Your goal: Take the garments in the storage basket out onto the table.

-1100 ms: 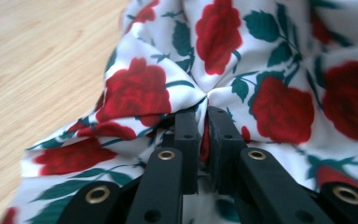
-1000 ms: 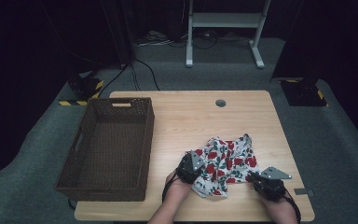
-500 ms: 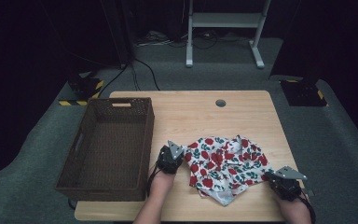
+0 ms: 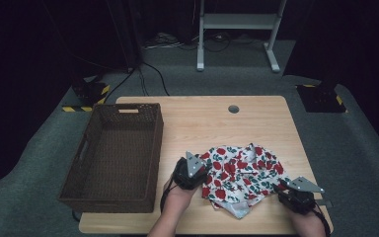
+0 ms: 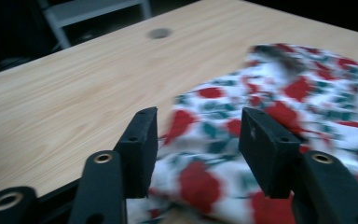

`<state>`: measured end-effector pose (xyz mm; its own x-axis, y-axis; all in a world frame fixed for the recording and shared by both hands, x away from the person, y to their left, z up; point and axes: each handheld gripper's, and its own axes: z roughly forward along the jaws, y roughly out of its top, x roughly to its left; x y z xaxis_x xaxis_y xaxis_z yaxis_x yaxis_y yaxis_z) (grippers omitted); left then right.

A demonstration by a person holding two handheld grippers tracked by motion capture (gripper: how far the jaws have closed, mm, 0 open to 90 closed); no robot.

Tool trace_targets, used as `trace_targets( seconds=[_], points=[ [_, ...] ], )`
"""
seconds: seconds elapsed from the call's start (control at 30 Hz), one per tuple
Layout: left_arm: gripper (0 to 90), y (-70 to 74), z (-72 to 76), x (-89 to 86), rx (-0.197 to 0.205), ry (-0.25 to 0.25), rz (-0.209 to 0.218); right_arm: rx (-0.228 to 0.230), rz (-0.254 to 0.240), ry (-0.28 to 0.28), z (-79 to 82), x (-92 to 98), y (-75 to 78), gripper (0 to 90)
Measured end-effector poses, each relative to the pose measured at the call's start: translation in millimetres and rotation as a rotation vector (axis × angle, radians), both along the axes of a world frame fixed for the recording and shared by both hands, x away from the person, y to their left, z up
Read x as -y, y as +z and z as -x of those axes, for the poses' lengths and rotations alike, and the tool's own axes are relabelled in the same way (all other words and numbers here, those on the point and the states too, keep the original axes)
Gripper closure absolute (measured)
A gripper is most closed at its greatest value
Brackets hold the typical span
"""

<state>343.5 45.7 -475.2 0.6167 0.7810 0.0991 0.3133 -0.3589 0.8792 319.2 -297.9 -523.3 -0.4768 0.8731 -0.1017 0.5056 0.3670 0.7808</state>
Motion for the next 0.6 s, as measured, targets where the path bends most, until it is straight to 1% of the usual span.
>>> trace_targets(
  seconds=[0.07, 0.13, 0.2, 0.27, 0.33, 0.4, 0.43, 0.47, 0.53, 0.6],
  points=[
    [45.0, -4.6, 5.7, 13.8, -0.014, -0.053, -0.049, -0.014, -0.012, 0.011, -0.2, -5.5, -2.5, 61.4],
    [45.0, -12.0, 10.0, 26.9, -0.032, -0.108, -0.083, -0.03, -0.031, 0.019, -1.0, -9.2, -5.2, 59.4],
    [45.0, -19.9, 11.4, 35.6, -0.041, -0.127, -0.118, -0.047, -0.054, 0.025, -1.3, -13.0, -7.5, 57.9],
    [45.0, -27.4, 8.9, 39.9, -0.063, -0.126, -0.144, -0.055, -0.059, 0.041, -1.4, -17.8, -9.6, 57.1],
    [46.2, -32.8, 5.7, 41.2, -0.082, -0.124, -0.152, -0.067, -0.061, 0.06, -1.3, -23.2, -11.5, 56.7],
    [53.1, -36.5, 4.1, 41.3, -0.079, -0.132, -0.175, -0.08, -0.049, 0.078, -1.7, -27.7, -13.7, 56.2],
    [55.5, -38.0, 3.2, 41.1, -0.082, -0.128, -0.183, -0.075, -0.043, 0.082, -1.7, -29.0, -14.2, 56.3],
    [58.8, -39.3, 1.8, 40.5, -0.09, -0.124, -0.181, -0.076, -0.037, 0.082, -1.7, -29.3, -13.9, 56.4],
    [64.0, -41.3, -0.5, 39.3, -0.096, -0.112, -0.19, -0.081, -0.033, 0.084, -1.3, -28.0, -13.4, 57.3],
    [71.6, -44.1, -2.3, 37.6, -0.111, -0.102, -0.192, -0.085, -0.023, 0.085, 1.0, -25.2, -12.9, 59.4]
  ],
)
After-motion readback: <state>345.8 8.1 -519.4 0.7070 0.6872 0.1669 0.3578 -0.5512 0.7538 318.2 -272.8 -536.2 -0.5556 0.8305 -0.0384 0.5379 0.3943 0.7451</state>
